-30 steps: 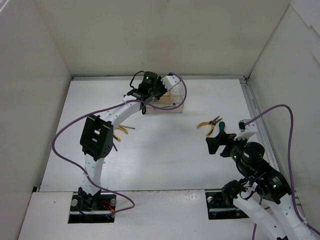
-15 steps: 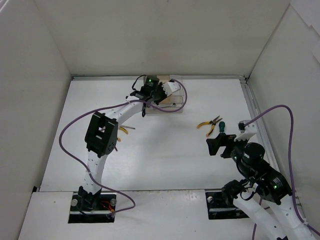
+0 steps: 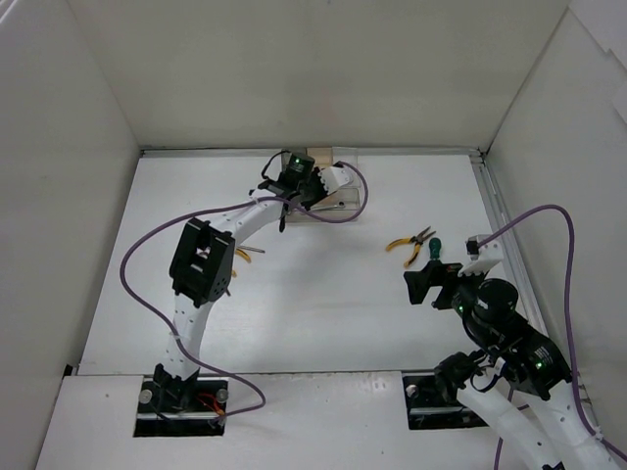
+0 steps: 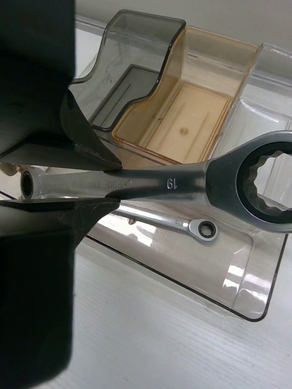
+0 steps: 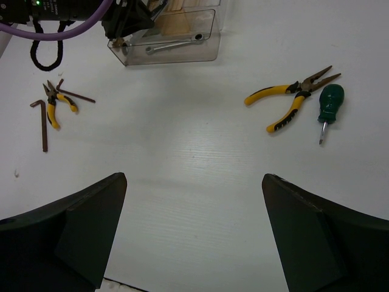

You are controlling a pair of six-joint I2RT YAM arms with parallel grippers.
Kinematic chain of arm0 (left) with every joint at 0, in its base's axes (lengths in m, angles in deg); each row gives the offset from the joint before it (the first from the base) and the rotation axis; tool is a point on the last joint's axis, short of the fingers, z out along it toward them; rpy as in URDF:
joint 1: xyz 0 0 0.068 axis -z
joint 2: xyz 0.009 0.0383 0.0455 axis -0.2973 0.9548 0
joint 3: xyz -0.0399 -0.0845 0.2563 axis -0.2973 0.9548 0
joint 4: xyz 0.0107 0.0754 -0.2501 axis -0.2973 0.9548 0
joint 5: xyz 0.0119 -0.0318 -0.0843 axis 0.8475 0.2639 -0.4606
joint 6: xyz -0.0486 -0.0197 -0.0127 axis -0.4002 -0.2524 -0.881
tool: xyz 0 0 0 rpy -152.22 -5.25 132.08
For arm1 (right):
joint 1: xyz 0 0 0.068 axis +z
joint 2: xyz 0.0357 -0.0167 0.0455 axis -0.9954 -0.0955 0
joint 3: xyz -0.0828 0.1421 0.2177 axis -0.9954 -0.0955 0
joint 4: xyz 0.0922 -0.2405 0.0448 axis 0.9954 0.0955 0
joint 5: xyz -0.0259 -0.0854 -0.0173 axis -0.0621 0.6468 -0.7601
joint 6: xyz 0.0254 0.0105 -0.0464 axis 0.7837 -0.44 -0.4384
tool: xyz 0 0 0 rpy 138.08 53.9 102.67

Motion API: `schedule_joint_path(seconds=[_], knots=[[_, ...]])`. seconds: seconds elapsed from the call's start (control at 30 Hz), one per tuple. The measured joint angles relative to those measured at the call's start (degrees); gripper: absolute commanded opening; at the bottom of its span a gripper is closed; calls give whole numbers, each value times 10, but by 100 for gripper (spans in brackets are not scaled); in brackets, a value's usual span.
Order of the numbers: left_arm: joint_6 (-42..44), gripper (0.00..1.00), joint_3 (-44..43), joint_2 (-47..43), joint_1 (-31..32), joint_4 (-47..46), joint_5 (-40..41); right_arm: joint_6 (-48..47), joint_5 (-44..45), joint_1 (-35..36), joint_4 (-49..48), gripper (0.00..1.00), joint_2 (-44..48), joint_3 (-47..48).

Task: Sort the tools into containers

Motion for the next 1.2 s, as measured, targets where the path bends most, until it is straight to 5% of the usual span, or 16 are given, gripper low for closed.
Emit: schedule_joint_path(seconds=[0.17, 0.4, 0.73, 0.97, 1.2], knots=[[-2, 17, -3, 14, 2, 2, 14, -2, 0, 0, 0, 93, 0, 0], [-8, 27, -3, 17, 3, 3, 24, -2, 1, 0, 0, 93, 0, 0], [-52, 62, -3, 12, 9, -21, 35, 1, 27, 0, 0, 93, -6, 1], [-183, 98, 0, -57, 14, -32, 92, 17, 107, 0, 5, 87, -94, 43], [-364, 100, 41, -222, -12, 29, 157, 32, 142, -34, 3, 84, -274, 108]])
